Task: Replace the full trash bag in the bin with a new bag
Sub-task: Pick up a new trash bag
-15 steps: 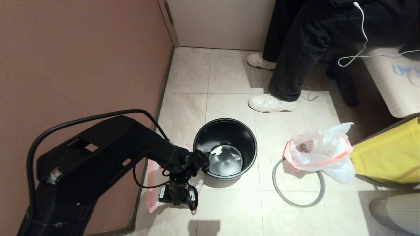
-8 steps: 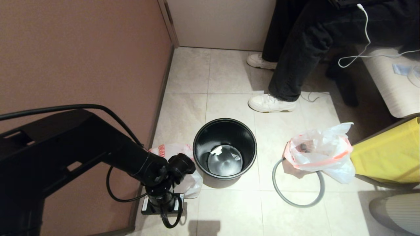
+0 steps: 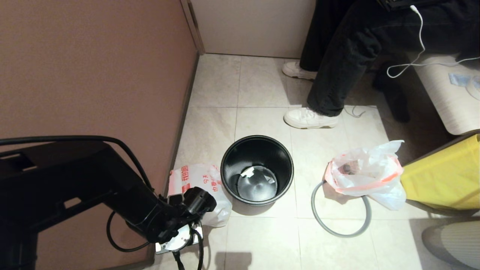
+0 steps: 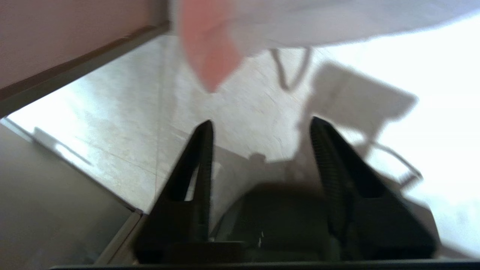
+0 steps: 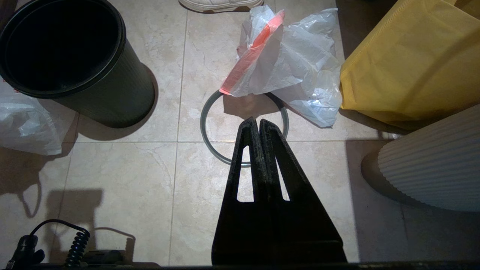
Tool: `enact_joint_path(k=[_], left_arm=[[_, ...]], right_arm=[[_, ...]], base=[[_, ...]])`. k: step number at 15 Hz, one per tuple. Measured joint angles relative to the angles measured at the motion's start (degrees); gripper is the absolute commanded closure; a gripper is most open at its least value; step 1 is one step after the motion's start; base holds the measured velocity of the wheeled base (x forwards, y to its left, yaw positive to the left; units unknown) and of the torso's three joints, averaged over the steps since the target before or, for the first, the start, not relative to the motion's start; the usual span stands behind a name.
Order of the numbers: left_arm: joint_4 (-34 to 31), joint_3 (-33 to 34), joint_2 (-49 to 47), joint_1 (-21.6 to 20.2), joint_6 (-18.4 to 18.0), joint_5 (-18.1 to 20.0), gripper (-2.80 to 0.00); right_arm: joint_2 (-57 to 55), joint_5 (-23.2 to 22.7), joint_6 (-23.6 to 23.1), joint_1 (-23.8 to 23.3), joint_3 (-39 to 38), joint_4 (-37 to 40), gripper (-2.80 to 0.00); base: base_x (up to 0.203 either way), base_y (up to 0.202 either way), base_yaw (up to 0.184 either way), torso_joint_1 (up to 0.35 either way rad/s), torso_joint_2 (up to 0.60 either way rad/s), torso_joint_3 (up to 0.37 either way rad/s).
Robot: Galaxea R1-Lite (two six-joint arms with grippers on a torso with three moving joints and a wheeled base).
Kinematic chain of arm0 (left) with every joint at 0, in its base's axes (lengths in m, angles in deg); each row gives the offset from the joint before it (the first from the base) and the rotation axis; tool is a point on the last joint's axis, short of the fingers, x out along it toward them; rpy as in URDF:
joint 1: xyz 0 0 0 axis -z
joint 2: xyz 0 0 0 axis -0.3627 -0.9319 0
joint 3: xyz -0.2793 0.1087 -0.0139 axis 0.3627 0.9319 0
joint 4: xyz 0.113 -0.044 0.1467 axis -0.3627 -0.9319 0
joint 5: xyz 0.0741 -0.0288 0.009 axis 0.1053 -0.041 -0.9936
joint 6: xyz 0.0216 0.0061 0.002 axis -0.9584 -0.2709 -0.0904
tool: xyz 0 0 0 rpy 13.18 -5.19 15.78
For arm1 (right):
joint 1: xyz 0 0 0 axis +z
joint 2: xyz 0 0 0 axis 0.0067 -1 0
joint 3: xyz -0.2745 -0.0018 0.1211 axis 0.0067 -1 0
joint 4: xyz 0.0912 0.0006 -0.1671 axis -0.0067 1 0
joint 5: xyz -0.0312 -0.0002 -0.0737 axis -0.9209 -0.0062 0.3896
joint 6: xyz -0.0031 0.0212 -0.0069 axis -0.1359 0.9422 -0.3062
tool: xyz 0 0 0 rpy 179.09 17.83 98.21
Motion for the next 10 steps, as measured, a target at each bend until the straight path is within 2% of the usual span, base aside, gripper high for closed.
enact_joint_path(k=[2,5,7,10], left_arm=[[1.77,2.63,-1.16,1.12,2.71,-4.31,-2.8],[13.11,7.6,-4.11,1.31,1.86,-10.05,-2.8],[19.3,9.01,-6.54,0.27,1.01,-11.1,-2.8],[25.97,9.23,-9.82,-0.22,-0.38,-10.66,-2.8]], right_arm=[[0.0,0.0,0.0,0.02,0.0,0.0,0.0],[0.0,0.01,0.0,0.02,0.0,0.02,0.0],[0.0,0.0,0.0,0.02,0.0,0.02,0.0],[0.0,-0.01,0.0,0.02,0.0,0.0,0.0]], base=[[0.0,0.0,0.0,0.0,0.0,0.0],[0.0,0.0,0.0,0.0,0.0,0.0],[0.0,0.0,0.0,0.0,0.0,0.0],[0.0,0.0,0.0,0.0,0.0,0.0]])
